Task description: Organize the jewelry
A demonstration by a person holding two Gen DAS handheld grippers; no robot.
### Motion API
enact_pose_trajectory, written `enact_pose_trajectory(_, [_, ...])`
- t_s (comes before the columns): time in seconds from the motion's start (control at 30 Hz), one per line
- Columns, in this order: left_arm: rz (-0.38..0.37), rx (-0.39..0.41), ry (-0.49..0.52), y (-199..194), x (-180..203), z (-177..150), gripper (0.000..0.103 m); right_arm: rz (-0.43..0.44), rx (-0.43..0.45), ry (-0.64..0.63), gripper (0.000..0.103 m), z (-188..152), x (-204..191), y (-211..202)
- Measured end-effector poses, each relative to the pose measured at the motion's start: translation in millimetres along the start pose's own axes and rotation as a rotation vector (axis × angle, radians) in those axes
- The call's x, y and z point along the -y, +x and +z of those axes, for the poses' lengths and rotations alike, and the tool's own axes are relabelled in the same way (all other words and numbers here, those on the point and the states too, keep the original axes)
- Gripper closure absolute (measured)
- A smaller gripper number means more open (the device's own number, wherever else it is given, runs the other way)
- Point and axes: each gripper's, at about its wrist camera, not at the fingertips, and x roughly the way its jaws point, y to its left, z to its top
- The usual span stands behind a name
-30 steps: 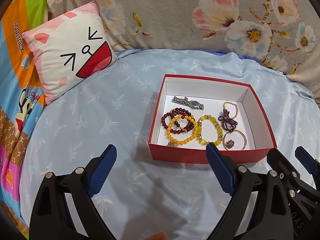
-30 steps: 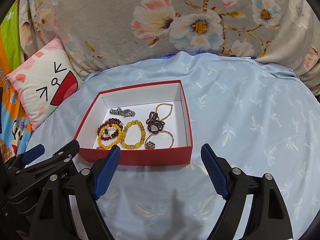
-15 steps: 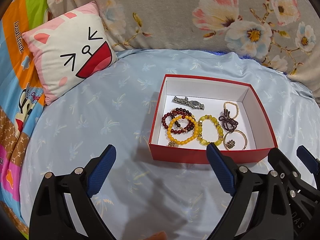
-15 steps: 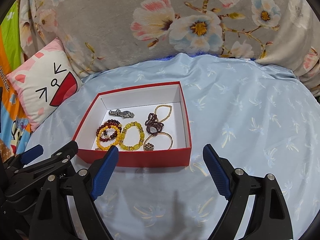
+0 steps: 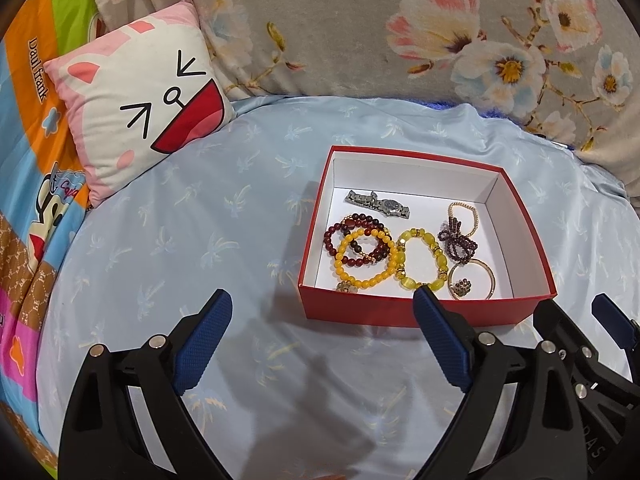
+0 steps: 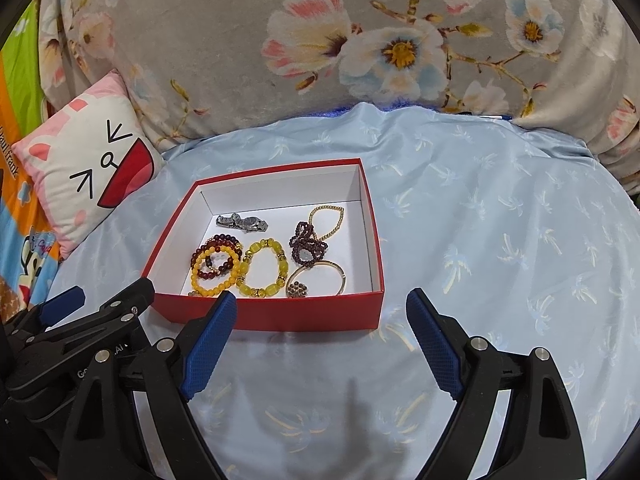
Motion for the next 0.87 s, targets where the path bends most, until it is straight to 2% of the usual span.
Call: enact_pose_trajectory(0.87, [0.014,0.017,0.010,0.3,7.4,-2.7,0.016,-0.005,-0.004,-0.002,0.019,-1.1,-0.9,1.0])
